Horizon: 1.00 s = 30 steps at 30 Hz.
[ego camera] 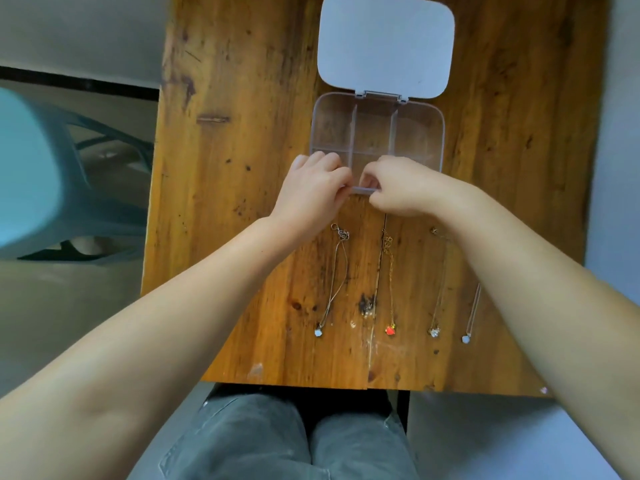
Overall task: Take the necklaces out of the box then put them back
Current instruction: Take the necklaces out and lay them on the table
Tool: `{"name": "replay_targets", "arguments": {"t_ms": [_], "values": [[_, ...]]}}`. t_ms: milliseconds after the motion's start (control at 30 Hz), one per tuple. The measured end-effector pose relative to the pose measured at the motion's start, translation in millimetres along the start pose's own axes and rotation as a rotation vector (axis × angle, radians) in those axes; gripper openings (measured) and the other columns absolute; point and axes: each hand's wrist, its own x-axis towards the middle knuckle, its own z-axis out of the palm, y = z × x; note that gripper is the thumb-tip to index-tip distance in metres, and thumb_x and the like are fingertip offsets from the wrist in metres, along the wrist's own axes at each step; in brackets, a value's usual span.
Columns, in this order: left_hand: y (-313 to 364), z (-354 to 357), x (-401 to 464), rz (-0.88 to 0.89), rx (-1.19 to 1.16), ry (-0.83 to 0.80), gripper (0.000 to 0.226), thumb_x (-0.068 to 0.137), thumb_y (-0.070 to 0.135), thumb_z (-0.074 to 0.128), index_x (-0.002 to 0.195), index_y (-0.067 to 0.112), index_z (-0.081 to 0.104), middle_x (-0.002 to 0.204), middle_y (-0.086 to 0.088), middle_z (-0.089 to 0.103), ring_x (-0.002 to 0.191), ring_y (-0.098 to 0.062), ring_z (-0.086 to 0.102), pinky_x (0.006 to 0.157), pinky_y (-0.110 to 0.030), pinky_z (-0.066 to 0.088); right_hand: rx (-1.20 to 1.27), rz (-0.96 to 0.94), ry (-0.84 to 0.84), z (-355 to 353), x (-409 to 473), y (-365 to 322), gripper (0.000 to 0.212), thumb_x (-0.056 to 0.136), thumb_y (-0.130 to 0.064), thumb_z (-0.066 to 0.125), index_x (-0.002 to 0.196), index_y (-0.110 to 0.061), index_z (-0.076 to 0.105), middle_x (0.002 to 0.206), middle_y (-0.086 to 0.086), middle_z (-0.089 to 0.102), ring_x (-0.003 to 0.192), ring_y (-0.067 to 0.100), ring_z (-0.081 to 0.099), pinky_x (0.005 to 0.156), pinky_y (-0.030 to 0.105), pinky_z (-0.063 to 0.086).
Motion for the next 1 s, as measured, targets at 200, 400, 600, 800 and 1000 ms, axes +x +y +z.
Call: {"name": "replay_targets", "arguments": {"t_ms": [200,400,600,800,1000], "values": [[4,-6,3,-0.046,-0.023,-0.07,0.012,0.09,0.018,0.056,0.096,0.011,0.065,0.097,-0.01,0.062,0.097,-0.029,0.054,0.084,-0.039,0.038,0.341,-0.082,0.215,-6,-15,14,0.006,0.09,-0.019,0.061,0.091,-0.025,0.063,0.085,-0.01,0.059,0.082,0.007,0.057,0.063,0.011,0.039],[45,-26,16,-0.106,-0.53,-0.27,0.031,0.09,0.02,0.058,0.121,0.018,0.058,0.122,0.001,0.062,0.114,-0.007,0.05,0.096,-0.022,0.036,1.246,-0.154,0.326,-17,-60,35,0.014,0.09,-0.016,0.06,0.087,-0.025,0.069,0.081,-0.005,0.073,0.076,0.01,0.069,0.066,0.019,0.052],[101,-24,9,-0.209,-0.888,-0.377,0.022,0.095,0.02,0.051,0.087,0.014,0.07,0.082,0.003,0.072,0.078,-0.004,0.066,0.072,-0.009,0.048,1.439,-0.029,0.593,-12,-113,81,0.012,0.089,-0.02,0.056,0.088,-0.025,0.067,0.082,-0.004,0.072,0.071,0.008,0.065,0.06,0.021,0.048],[168,5,-1,-0.558,-1.728,-0.534,0.023,0.099,0.012,0.04,0.096,0.005,0.062,0.09,-0.009,0.074,0.087,-0.019,0.07,0.084,-0.03,0.056,1.275,0.305,0.454,37,-166,118,0.029,0.1,-0.018,0.041,0.128,-0.015,0.051,0.118,0.009,0.064,0.102,0.015,0.065,0.084,0.03,0.056],[215,27,-1,-0.754,-2.043,-0.499,0.02,0.099,0.01,0.04,0.099,0.0,0.058,0.093,-0.014,0.073,0.092,-0.024,0.07,0.088,-0.033,0.055,1.737,0.031,0.178,87,-217,118,0.036,0.098,-0.005,0.03,0.104,-0.012,0.064,0.095,0.007,0.073,0.09,0.021,0.07,0.085,0.038,0.054]]}}
